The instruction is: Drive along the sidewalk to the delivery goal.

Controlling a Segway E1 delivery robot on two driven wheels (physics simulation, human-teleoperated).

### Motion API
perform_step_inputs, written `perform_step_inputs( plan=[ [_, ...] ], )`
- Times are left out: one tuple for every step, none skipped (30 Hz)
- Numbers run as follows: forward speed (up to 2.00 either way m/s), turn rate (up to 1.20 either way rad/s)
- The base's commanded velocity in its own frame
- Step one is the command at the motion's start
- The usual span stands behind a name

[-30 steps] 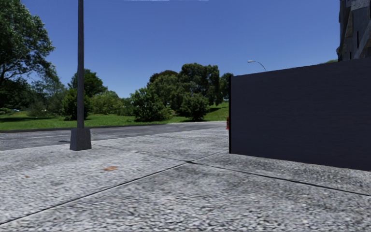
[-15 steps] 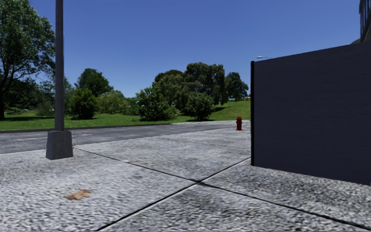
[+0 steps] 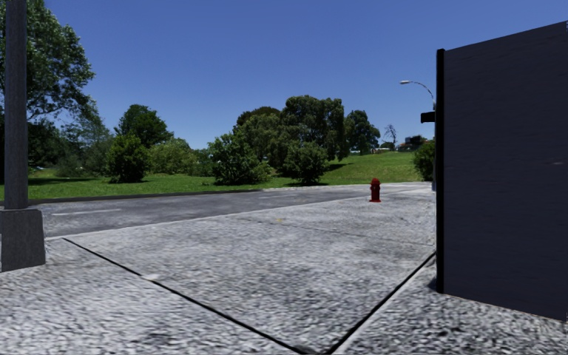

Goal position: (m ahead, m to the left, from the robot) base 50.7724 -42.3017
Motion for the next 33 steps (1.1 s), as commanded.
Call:
perform_step_inputs(
  plan=[
    [2.0,0.0],
    [2.0,0.0],
    [2.0,0.0],
    [2.0,0.0],
    [2.0,0.0],
    [2.0,0.0],
    [2.0,-0.01],
    [2.0,-0.1],
    [2.0,-0.18],
    [2.0,-0.18],
    [2.0,-0.23],
    [2.0,-0.25],
    [2.0,-0.26],
    [2.0,-0.26],
    [2.0,-0.26],
    [2.0,-0.27],
    [2.0,-0.35],
    [2.0,-0.39],
    [2.0,-0.39],
    [2.0,-0.4],
    [2.0,-0.4],
    [2.0,-0.4],
    [2.0,-0.4],
    [2.0,-0.4],
    [2.0,-0.4],
    [2.0,-0.4],
    [2.0,-0.4],
    [2.0,-0.4],
    [2.0,-0.4],
    [2.0,-0.4],
    [2.0,-0.4],
    [2.0,-0.4],
    [2.0,-0.4]
  ],
)
